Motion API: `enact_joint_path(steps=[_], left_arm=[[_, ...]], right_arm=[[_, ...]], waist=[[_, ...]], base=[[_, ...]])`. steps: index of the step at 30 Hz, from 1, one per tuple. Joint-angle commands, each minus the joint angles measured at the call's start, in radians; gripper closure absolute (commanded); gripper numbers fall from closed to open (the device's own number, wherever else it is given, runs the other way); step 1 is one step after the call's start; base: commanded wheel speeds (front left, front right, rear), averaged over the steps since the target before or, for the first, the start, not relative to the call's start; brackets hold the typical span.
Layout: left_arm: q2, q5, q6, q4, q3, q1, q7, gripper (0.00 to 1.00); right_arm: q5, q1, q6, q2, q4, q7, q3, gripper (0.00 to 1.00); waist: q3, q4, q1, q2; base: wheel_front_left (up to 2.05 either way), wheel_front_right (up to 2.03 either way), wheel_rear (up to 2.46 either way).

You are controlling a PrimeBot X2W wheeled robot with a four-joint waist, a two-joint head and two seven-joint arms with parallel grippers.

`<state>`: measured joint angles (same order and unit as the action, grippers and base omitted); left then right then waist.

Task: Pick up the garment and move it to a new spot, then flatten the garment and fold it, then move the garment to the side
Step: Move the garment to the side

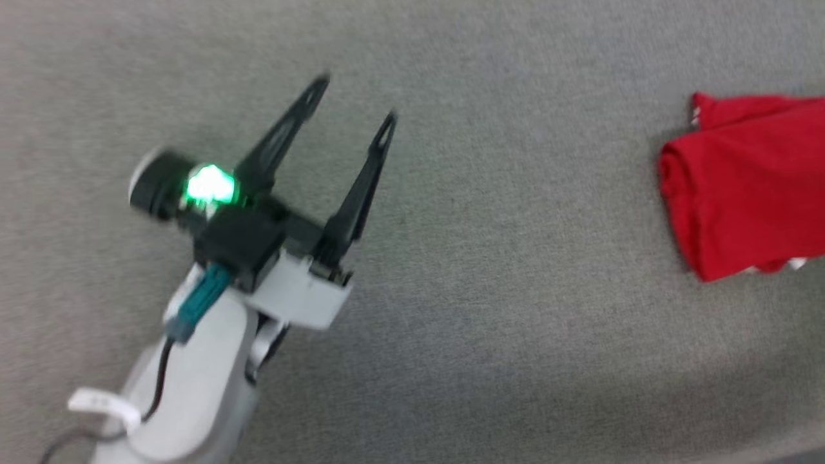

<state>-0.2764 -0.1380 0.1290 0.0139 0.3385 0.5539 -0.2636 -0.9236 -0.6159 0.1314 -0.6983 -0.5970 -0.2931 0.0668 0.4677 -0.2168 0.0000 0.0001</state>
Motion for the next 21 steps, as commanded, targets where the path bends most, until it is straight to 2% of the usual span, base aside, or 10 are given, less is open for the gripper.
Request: enact_joint_path(steps=[1,5,11,15,21], left_arm=[[-0.011,0.001,0.003,0.006,0.015,0.038,0.0,0.0],[-0.044,-0.015,0.003,0.027,0.09,0.188,0.0,0.0],[-0.061,-0.024,0.003,0.05,0.136,0.338,0.0,0.0],[-0.066,-0.022,0.003,0.057,0.164,0.38,0.0,0.0],[-0.081,-0.034,0.003,0.073,0.18,0.39,0.0,0.0]], right_arm=[[0.009,-0.032,-0.002,-0.008,-0.018,0.013,-0.007,1.0],[0.038,-0.134,-0.002,-0.006,-0.113,0.064,-0.013,1.0],[0.077,-0.272,-0.002,-0.004,-0.263,0.148,-0.01,1.0],[0.112,-0.331,-0.002,-0.001,-0.358,0.198,0.008,1.0],[0.116,-0.381,-0.002,0.043,-0.441,0.243,0.052,1.0]], waist=[[0.084,-0.065,0.0,-0.0001],[0.137,-0.077,0.0,-0.0001],[0.192,-0.078,0.0,-0.0001],[0.212,-0.072,0.0,-0.0001],[0.222,-0.068,0.0,-0.0001]], base=[[0.0,0.0,0.0],[0.0,0.0,0.0],[0.0,0.0,0.0],[0.0,0.0,0.0],[0.0,0.0,0.0]])
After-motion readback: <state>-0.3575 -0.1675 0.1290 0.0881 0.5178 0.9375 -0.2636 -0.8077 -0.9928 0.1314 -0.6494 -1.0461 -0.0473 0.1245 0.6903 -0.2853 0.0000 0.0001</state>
